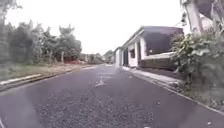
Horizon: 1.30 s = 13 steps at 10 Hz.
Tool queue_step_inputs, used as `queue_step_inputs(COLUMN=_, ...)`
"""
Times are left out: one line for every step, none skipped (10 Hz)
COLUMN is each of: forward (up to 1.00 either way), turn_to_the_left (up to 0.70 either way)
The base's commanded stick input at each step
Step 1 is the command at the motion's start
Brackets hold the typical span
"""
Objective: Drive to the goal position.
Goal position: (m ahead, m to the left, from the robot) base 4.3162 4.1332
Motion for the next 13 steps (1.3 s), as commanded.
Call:
queue_step_inputs(forward=0.0, turn_to_the_left=0.36)
queue_step_inputs(forward=0.0, turn_to_the_left=0.57)
queue_step_inputs(forward=0.0, turn_to_the_left=0.79)
queue_step_inputs(forward=0.0, turn_to_the_left=0.96)
queue_step_inputs(forward=0.0, turn_to_the_left=1.0)
queue_step_inputs(forward=0.0, turn_to_the_left=1.0)
queue_step_inputs(forward=0.0, turn_to_the_left=1.0)
queue_step_inputs(forward=0.0, turn_to_the_left=1.0)
queue_step_inputs(forward=0.0, turn_to_the_left=1.0)
queue_step_inputs(forward=0.0, turn_to_the_left=1.0)
queue_step_inputs(forward=0.0, turn_to_the_left=1.0)
queue_step_inputs(forward=0.0, turn_to_the_left=1.0)
queue_step_inputs(forward=0.0, turn_to_the_left=1.0)
